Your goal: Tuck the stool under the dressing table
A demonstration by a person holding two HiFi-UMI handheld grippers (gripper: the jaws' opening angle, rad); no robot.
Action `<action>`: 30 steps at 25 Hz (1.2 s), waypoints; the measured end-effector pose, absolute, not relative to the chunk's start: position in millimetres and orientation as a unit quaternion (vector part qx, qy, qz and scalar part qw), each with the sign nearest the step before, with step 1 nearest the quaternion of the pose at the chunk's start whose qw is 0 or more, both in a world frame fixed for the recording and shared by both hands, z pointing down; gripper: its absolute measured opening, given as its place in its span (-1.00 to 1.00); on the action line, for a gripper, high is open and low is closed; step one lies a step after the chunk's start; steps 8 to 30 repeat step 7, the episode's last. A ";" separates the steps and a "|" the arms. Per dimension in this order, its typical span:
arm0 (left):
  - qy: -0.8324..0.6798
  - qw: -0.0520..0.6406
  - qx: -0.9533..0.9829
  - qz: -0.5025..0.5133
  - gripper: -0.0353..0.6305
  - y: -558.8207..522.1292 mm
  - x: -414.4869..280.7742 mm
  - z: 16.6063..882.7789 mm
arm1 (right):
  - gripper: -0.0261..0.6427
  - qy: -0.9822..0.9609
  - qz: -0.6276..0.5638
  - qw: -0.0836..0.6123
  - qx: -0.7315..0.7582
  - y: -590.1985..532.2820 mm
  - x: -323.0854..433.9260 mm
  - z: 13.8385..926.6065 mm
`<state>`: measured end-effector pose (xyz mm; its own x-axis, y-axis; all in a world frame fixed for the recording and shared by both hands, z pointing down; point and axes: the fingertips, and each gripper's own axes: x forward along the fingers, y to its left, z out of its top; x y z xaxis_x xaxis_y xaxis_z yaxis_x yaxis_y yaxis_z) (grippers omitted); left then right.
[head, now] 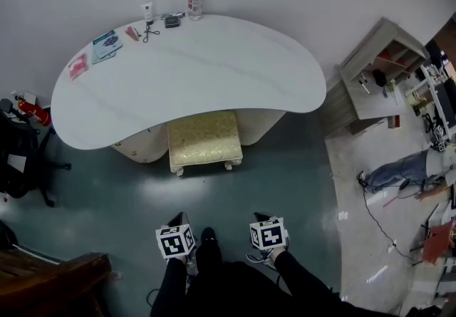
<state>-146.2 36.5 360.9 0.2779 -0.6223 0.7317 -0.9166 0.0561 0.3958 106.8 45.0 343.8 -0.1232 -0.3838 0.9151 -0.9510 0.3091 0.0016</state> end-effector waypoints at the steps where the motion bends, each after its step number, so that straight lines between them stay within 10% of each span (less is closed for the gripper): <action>1: -0.576 0.440 0.669 0.165 -0.87 28.6 -149.3 370.1 | -0.91 -0.677 0.316 0.440 0.499 36.1 106.9 349.8; 30: -0.574 0.445 0.669 0.160 -0.87 37.3 -176.7 383.0 | -0.91 -0.679 0.314 0.421 0.513 34.8 88.8 352.5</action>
